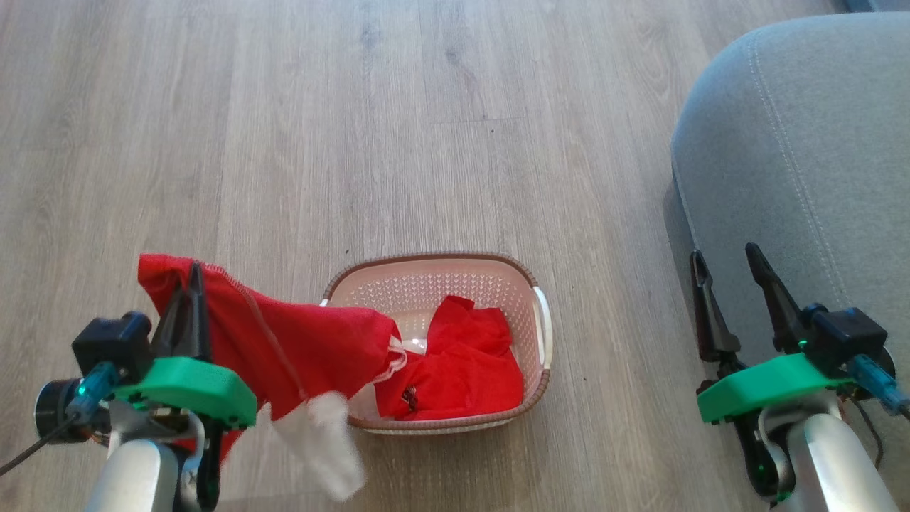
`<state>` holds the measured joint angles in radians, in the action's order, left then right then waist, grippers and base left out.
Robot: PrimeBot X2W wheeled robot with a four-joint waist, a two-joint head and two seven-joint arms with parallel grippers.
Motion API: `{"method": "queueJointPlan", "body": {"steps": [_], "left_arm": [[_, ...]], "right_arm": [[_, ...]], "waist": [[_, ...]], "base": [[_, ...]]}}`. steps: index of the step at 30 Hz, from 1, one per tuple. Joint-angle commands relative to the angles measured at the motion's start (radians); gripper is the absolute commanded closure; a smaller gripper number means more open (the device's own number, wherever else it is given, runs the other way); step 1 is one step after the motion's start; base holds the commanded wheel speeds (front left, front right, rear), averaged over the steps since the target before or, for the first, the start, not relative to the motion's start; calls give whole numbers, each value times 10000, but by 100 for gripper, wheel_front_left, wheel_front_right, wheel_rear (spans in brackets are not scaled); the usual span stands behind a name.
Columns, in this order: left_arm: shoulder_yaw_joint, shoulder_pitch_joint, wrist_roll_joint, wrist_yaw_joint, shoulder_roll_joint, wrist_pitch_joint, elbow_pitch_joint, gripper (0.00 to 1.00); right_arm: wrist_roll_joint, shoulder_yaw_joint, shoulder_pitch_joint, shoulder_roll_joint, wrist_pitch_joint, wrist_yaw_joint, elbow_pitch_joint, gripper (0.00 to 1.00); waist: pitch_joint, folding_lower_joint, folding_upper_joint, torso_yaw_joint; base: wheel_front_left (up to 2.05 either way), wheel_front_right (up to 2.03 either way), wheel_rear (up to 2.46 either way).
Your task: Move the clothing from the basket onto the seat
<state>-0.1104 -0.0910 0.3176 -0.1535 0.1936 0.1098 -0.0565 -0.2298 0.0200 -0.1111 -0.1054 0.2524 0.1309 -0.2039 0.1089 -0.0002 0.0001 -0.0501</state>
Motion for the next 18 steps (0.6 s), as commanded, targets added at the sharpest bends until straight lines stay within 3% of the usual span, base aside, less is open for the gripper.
{"method": "queueJointPlan", "body": {"steps": [1,18], "left_arm": [[380,-296,18,-54,194,3,426,100],[266,-322,24,-133,372,-192,670,100]], "right_arm": [[44,259,-65,-176,93,-2,265,0],[134,296,-89,-158,93,-2,151,0]], "waist": [[-8,2,-1,-10],[82,2,-1,-78]], "base": [[0,0,0],[0,0,0]]}}
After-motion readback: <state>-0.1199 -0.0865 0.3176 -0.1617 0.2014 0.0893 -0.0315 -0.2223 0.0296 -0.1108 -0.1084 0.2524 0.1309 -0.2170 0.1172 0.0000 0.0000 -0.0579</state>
